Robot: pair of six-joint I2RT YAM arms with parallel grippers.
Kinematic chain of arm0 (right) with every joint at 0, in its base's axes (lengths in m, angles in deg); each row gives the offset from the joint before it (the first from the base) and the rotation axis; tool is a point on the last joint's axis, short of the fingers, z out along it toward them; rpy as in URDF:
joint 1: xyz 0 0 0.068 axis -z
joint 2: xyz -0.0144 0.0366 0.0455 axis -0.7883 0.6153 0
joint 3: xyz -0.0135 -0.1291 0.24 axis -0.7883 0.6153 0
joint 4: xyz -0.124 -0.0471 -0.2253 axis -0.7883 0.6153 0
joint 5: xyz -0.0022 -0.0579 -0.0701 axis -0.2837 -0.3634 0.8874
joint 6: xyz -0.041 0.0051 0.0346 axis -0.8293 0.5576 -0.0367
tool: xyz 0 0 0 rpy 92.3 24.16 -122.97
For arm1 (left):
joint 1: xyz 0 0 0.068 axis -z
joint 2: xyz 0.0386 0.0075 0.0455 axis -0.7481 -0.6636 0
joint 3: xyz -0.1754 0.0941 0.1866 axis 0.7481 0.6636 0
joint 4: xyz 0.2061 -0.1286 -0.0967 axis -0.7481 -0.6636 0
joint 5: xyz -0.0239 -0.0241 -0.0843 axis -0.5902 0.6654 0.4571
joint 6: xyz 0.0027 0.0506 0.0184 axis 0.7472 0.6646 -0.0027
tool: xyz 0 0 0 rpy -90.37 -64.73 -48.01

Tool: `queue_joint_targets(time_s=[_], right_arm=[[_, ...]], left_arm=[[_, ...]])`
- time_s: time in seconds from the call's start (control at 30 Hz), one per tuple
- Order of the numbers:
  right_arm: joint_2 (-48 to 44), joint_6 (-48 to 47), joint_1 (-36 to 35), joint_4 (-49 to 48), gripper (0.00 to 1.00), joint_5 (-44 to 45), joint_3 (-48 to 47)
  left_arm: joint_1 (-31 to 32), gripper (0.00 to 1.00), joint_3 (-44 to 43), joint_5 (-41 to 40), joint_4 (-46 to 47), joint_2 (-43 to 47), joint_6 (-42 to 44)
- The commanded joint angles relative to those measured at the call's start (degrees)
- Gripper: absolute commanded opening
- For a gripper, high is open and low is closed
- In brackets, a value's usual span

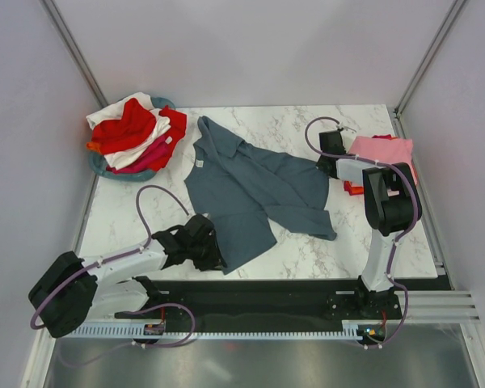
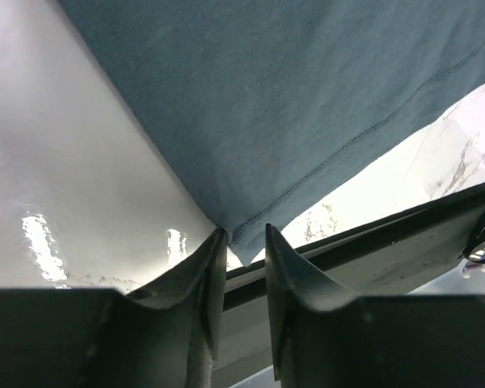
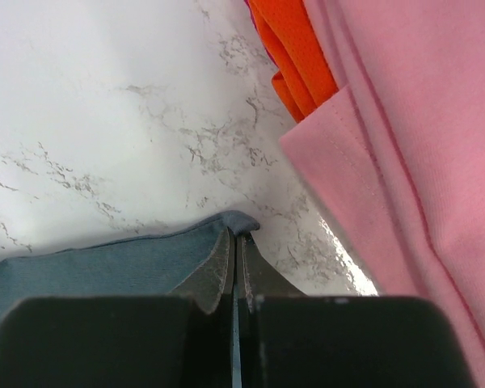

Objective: Fold and stack the t-shirts

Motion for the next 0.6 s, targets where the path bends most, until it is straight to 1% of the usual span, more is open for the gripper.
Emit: queue_joint_targets(time_s=[0.0,0.1,0.17,0.3,0.4,0.43,0.47,0.57], right_arm=[[-0.7,-0.4,0.6,-1.2,0.00,-0.4,1.3],[-0.8,-0.4,0.6,-1.4,0.00,-0.5,1.6],[-0.7,-0.5,0.7,-1.4,0.00,-0.8,1.4],[-0.1,-0.7,0.9,-1.2,0.00,-1.8,0.2],[1.1,-0.8,1.0,0.1,0.00,-2.7,-2.4],[2.2,-0.7,1.0,0.9,0.00,-3.1,-4.9],[2.9,-0.5,1.1,1.6,0.00,-3.5,-6.4],[5.9,0.0,1.3,4.6,0.00,-4.2,-13.5]], left_arm=[[0.7,0.28,-0.3,-4.5,0.8,-1.0,-1.8],[0.3,0.16,-0.4,-5.9,0.7,-1.3,-1.0],[-0.6,0.02,-1.5,-6.3,0.2,-1.2,-0.3],[-1.7,0.02,-2.5,-8.1,-4.3,1.5,2.3],[-5.4,0.02,-1.5,-6.5,-6.6,5.1,4.4],[-7.7,0.02,-1.1,-4.6,-7.2,6.2,5.0],[-8.8,0.02,-0.4,-3.9,-7.6,8.7,5.2],[-13.3,0.02,-0.1,-1.9,-10.1,12.2,6.7]])
